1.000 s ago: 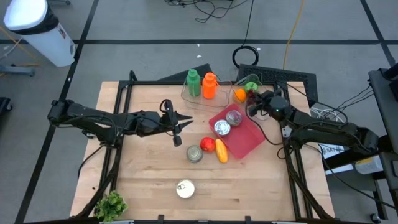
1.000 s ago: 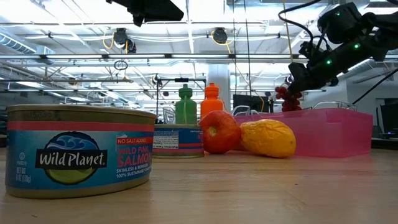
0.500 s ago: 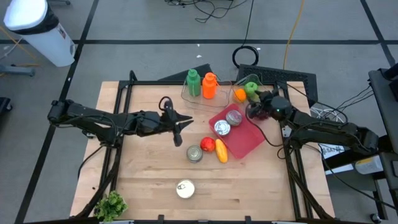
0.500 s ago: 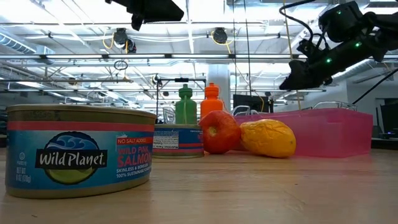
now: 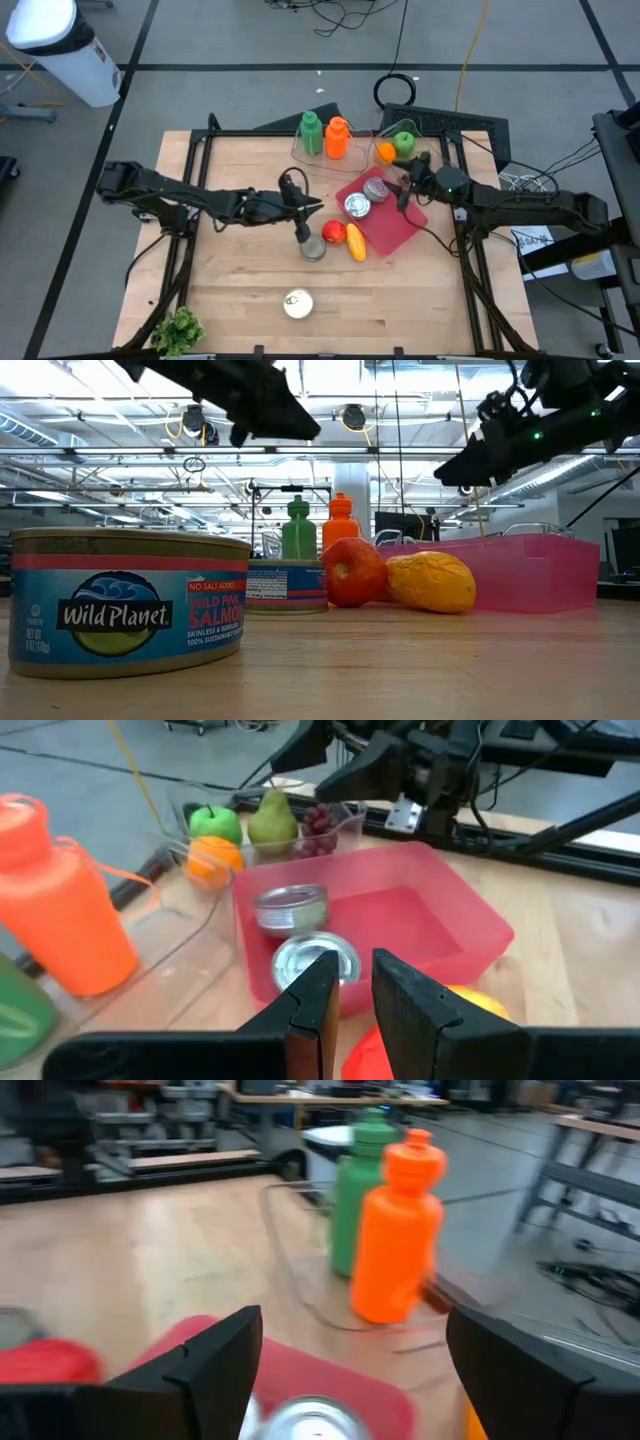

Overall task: Pick & Place Food Item
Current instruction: Put the red apple into the right transparent bin

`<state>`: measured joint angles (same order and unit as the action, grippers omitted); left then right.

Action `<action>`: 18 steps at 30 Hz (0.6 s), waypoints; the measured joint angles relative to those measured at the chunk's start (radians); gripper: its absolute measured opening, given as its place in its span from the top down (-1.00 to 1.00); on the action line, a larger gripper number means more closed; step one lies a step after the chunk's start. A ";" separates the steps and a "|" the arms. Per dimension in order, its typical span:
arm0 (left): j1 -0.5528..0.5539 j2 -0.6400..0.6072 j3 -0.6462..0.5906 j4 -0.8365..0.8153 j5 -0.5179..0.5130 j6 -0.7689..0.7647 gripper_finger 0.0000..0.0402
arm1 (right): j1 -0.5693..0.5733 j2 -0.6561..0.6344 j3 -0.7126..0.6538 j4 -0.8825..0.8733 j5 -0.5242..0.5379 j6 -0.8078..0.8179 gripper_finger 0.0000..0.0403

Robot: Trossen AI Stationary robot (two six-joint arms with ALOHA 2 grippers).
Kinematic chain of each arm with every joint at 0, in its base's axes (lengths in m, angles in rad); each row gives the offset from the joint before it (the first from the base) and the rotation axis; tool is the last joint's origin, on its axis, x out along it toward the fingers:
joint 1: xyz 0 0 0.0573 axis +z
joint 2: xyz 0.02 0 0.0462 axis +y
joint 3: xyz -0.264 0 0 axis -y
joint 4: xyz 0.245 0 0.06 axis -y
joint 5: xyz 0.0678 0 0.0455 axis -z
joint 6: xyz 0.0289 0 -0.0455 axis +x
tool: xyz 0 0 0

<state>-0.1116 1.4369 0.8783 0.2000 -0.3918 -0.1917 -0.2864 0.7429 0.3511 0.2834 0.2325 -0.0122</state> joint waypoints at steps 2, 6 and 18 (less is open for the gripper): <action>0.000 0.031 0.000 0.024 0.010 -0.011 0.62 | 0.041 0.000 0.002 0.009 0.000 0.001 -0.45; 0.000 0.084 0.007 0.050 0.078 -0.046 0.62 | 0.107 0.000 0.022 0.013 0.000 0.020 -0.43; -0.008 0.251 0.014 0.119 0.200 -0.193 0.62 | 0.145 0.001 0.032 0.026 0.002 0.039 -0.43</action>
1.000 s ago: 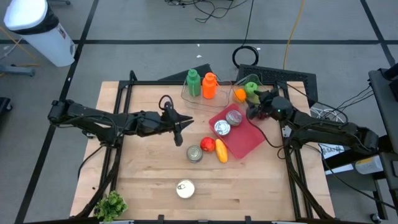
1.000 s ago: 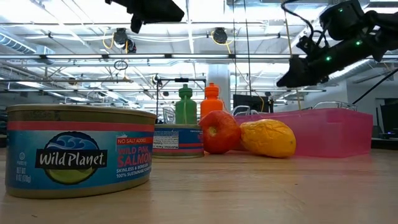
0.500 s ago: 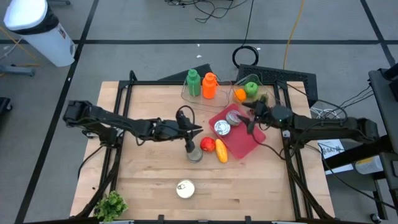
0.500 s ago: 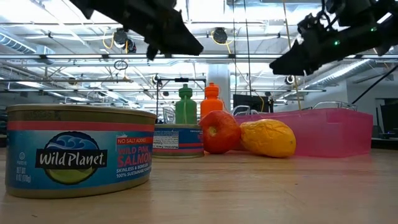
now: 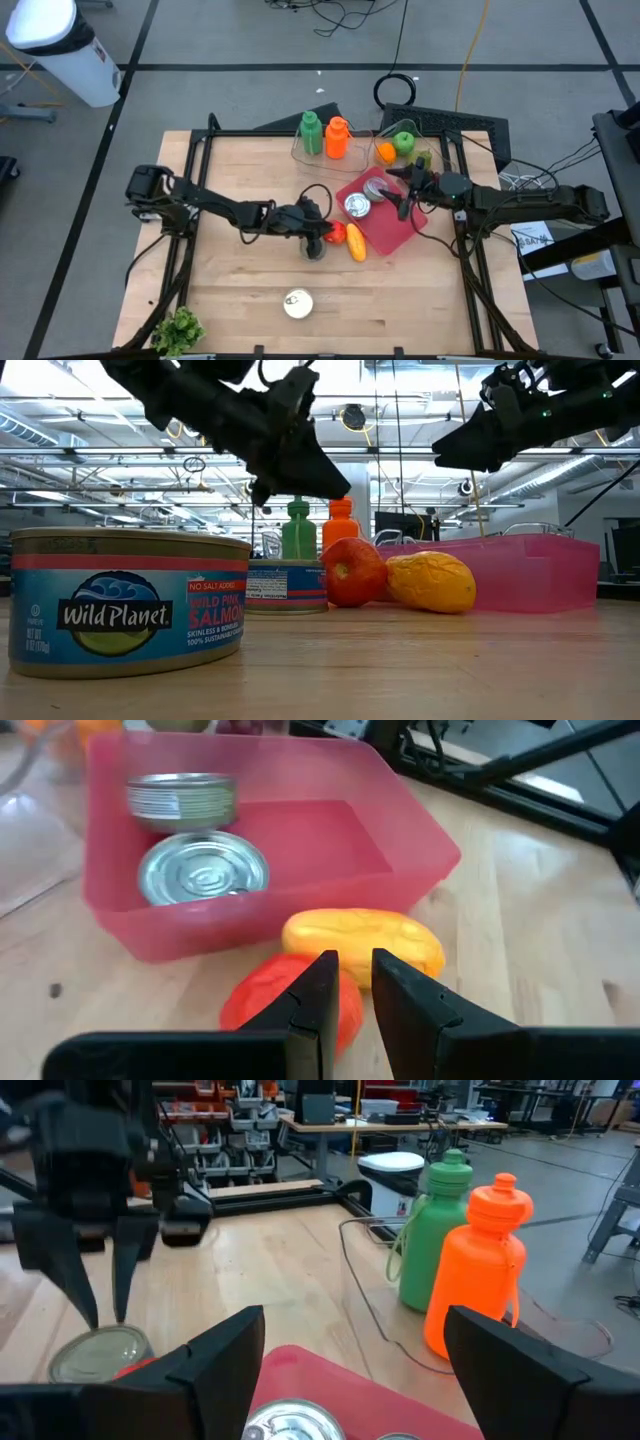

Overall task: Pick & Place Food Item
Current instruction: Put the red apple into the right transparent bin

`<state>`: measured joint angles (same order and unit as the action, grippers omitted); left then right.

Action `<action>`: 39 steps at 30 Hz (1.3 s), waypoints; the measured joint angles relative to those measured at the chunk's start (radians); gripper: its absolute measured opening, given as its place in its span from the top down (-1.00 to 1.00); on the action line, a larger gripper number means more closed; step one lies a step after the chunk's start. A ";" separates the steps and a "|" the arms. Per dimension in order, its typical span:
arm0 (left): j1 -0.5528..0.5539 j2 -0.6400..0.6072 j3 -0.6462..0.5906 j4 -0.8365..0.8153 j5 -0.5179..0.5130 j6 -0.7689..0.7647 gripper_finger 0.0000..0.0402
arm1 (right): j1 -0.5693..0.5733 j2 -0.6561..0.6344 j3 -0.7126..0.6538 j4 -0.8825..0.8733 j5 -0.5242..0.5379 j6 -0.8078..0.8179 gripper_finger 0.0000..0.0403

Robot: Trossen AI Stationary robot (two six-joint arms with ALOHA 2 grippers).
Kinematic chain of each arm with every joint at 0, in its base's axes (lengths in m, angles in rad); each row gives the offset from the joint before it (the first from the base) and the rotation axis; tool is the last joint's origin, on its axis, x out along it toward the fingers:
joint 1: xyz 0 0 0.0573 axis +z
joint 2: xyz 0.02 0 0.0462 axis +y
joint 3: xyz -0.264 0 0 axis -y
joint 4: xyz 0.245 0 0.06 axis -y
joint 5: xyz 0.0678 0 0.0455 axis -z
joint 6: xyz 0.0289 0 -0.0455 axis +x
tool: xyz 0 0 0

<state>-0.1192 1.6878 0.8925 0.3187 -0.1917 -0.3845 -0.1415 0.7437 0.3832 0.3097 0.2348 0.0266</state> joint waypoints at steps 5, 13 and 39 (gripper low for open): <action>0.000 0.055 0.000 0.044 0.018 -0.002 0.61 | 0.000 0.000 0.000 -0.001 -0.001 0.017 -0.43; 0.000 0.080 0.020 0.021 0.063 -0.160 0.10 | 0.000 0.000 0.000 -0.007 -0.001 0.022 -0.43; 0.006 0.317 0.349 -0.378 -0.018 -0.217 -0.76 | -0.001 0.006 0.001 0.008 -0.001 0.030 -0.43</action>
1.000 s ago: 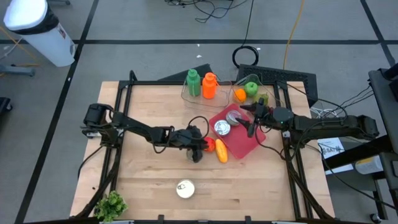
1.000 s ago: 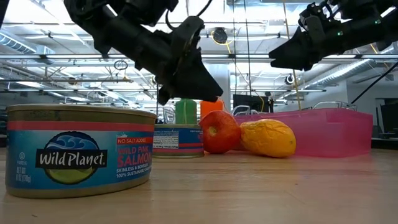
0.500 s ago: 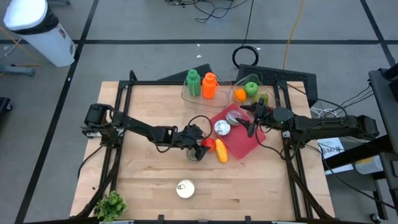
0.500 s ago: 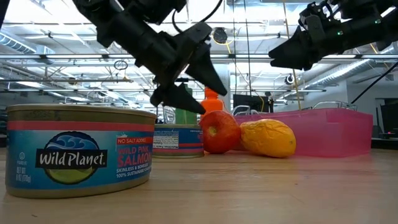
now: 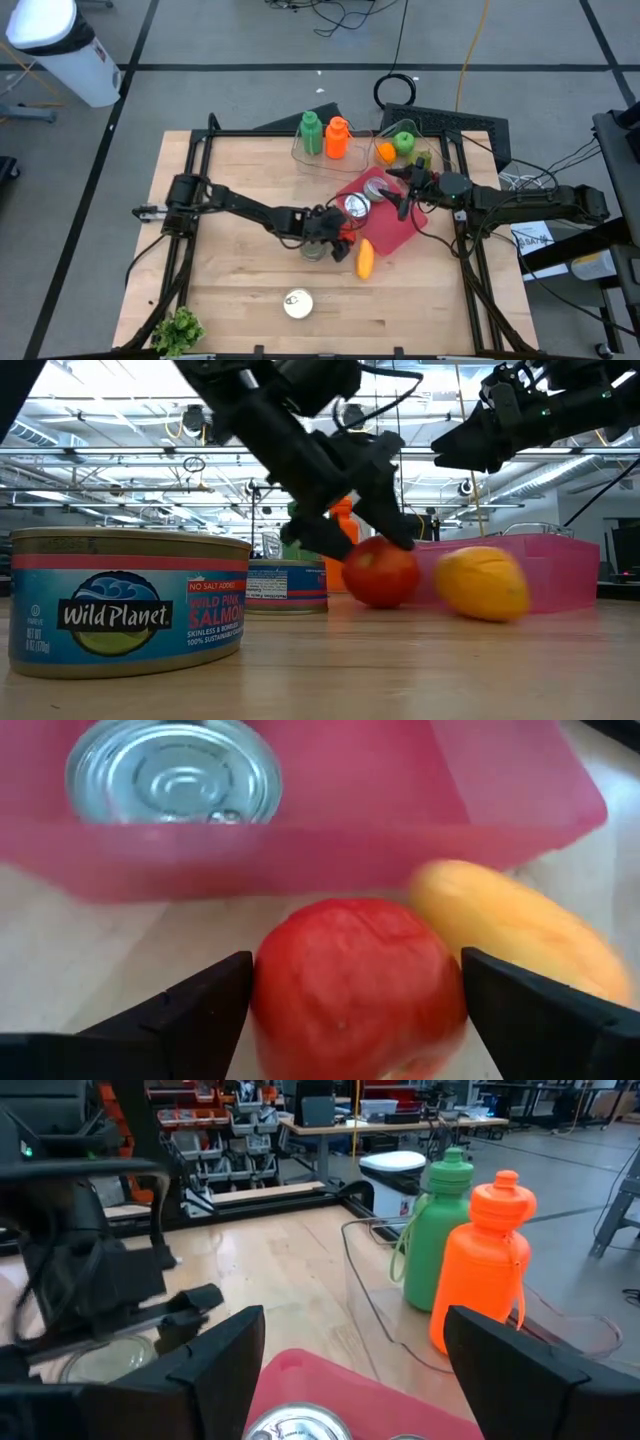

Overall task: Pick & Place Food Item
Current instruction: Put the red apple into the right transparent bin

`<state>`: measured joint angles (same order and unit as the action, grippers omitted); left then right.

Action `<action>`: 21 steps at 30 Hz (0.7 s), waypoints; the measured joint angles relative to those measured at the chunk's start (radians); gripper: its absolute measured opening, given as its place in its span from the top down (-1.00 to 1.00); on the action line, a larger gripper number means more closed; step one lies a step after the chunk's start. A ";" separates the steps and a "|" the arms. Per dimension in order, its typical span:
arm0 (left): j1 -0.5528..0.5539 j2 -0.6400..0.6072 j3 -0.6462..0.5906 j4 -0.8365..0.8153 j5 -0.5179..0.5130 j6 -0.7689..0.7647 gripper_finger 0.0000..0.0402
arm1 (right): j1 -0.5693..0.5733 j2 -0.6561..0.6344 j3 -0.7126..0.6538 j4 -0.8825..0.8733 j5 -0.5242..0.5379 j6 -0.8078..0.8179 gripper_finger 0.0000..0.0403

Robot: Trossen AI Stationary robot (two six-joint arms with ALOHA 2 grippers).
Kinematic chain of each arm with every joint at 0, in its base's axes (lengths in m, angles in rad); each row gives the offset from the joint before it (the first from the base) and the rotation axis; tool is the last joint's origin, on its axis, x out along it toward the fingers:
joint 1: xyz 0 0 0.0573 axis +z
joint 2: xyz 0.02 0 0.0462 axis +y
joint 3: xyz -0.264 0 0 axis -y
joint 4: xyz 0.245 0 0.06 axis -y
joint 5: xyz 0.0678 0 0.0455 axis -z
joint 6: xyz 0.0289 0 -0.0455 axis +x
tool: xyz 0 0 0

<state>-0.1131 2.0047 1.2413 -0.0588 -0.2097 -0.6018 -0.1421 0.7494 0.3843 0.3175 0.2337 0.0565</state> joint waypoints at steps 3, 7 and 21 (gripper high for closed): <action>0.007 0.031 0.040 -0.041 0.026 0.050 -0.76 | 0.000 0.000 0.000 -0.003 0.000 0.007 -0.43; 0.007 0.042 0.049 -0.071 0.052 0.105 -0.76 | 0.000 0.000 0.000 -0.008 0.000 0.007 -0.43; 0.036 0.021 0.046 -0.142 0.166 0.227 -0.38 | 0.000 0.000 0.000 -0.008 -0.001 0.007 -0.43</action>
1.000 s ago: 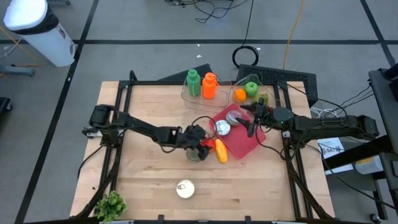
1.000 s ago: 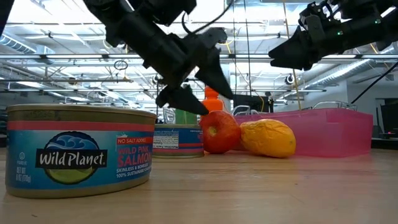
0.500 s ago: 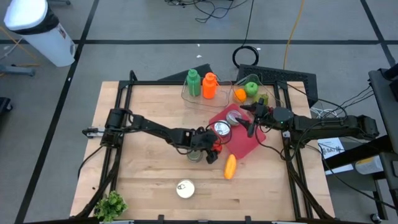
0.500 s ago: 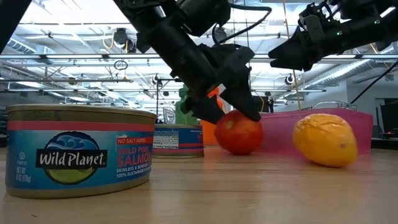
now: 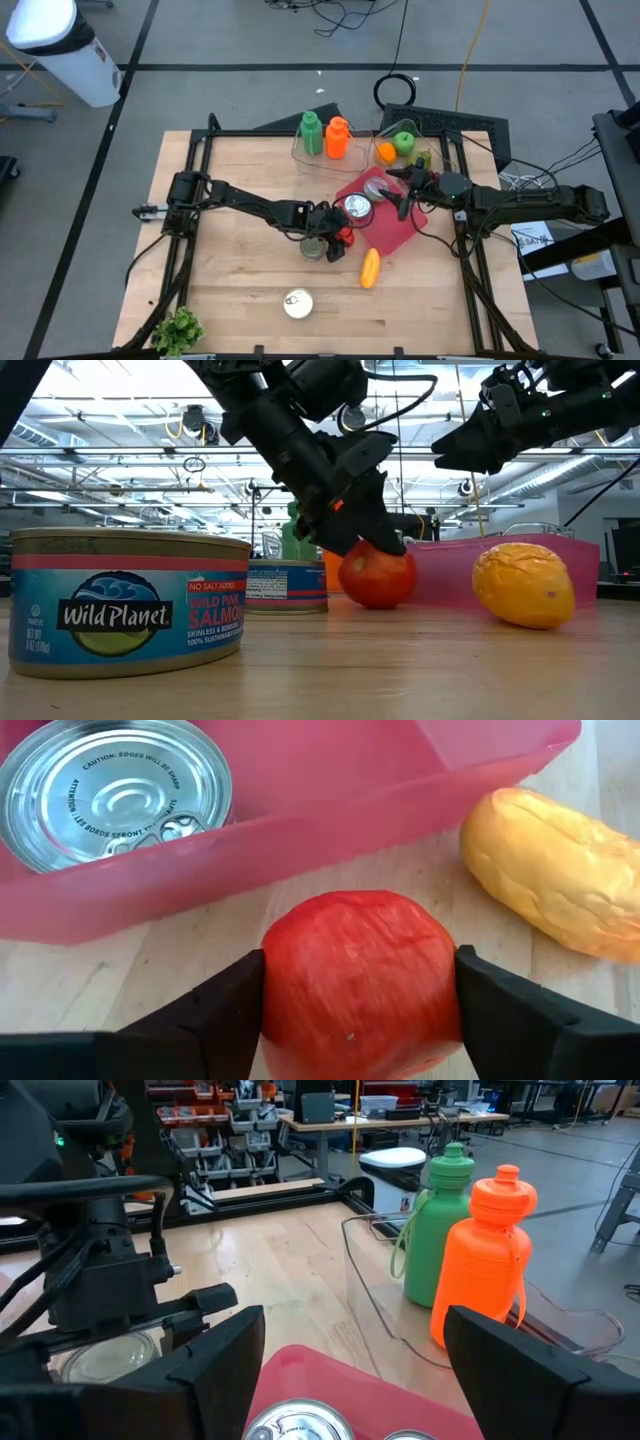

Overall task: Pick & Place Food Item
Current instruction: Put the red apple into the right transparent bin

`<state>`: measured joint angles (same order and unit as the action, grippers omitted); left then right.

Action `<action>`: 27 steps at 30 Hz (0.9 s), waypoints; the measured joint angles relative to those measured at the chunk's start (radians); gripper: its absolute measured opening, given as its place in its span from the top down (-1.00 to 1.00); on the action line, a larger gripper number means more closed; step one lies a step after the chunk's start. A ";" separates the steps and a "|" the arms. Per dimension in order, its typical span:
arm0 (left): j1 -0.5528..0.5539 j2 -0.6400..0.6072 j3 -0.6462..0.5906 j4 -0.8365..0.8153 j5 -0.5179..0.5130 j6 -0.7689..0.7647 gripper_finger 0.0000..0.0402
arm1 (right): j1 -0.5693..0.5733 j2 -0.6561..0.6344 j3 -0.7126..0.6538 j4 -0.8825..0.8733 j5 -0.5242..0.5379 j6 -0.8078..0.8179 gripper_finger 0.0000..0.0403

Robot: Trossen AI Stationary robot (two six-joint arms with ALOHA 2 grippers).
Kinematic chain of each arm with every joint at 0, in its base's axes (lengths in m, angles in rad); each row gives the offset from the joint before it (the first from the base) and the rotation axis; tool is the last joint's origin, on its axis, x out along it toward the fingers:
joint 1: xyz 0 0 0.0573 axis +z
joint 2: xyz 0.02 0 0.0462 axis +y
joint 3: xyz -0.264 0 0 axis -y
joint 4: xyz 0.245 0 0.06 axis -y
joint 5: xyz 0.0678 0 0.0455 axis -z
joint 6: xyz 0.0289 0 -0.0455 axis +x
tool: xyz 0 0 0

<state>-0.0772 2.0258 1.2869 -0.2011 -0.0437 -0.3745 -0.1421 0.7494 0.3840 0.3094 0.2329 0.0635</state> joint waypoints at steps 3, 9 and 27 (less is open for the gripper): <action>-0.001 -0.044 -0.006 -0.046 -0.011 0.011 -0.38 | 0.000 0.000 0.000 0.000 0.000 0.000 -0.43; -0.047 -0.174 -0.010 -0.117 -0.154 0.047 -0.38 | 0.000 0.000 0.000 -0.006 -0.002 0.001 -0.43; -0.126 -0.342 -0.311 0.898 -0.277 0.746 -0.38 | 0.000 0.000 -0.001 0.086 -0.180 0.109 -0.43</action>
<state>-0.2034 1.6840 0.9760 0.6965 -0.3203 0.3713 -0.1421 0.7493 0.3832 0.3955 0.0533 0.1728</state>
